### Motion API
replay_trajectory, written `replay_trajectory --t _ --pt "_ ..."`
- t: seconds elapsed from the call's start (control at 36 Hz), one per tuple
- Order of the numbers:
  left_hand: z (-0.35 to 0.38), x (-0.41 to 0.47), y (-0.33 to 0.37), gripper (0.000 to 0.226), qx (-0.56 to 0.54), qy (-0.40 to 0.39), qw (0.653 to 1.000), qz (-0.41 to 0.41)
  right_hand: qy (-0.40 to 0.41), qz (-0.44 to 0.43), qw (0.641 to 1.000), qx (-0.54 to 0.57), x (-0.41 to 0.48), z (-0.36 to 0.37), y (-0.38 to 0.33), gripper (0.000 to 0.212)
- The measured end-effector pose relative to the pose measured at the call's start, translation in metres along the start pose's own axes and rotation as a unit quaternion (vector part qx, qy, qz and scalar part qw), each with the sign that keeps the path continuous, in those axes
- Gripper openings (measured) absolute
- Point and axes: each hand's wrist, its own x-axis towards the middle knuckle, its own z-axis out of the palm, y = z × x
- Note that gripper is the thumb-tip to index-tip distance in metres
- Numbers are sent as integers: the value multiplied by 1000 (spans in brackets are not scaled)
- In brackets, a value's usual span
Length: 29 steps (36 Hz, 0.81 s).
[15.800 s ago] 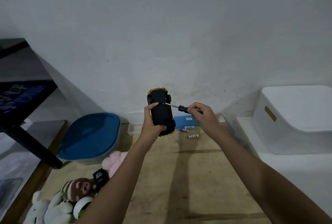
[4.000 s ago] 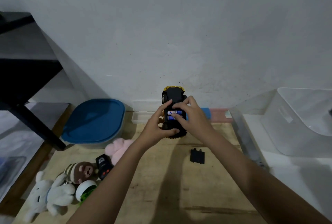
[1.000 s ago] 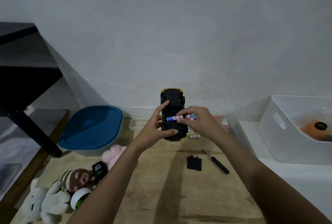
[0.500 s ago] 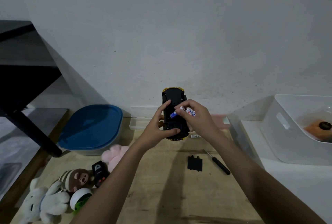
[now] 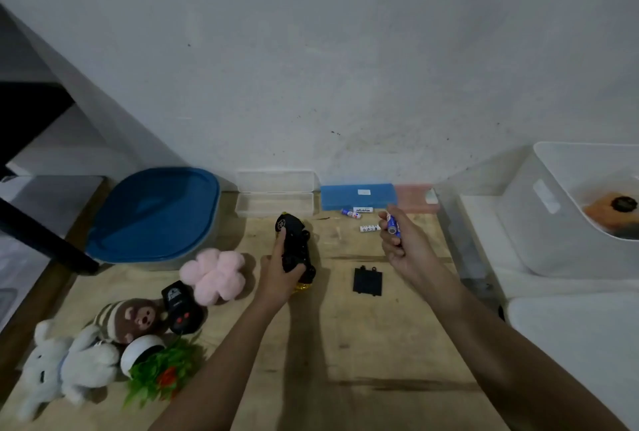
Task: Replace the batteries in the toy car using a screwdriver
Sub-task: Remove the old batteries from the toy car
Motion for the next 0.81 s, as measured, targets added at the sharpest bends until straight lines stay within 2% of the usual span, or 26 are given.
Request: replay_trajectory --t 0.17,0.36,0.42,0.56,0.64,0.72,0.81 --pt "10 2 -1 86 147 43 988 6 24 41 998 -29 10 -13 13 23" --pt "17 9 5 76 310 8 946 93 36 50 997 -53 20 -26 14 19" --pt "22 7 6 73 318 -5 942 112 38 53 996 -54 23 -31 13 19" --pt "32 7 19 60 228 -68 964 119 33 53 997 -51 30 -40 8 18" --pt "42 8 29 58 319 -110 934 117 43 47 997 -38 36 -44 5 20" --pt "58 6 32 59 412 -86 901 110 56 46 997 -30 43 -49 1 21" --pt "68 2 32 59 461 -44 885 54 76 45 995 -46 52 -56 -3 21"
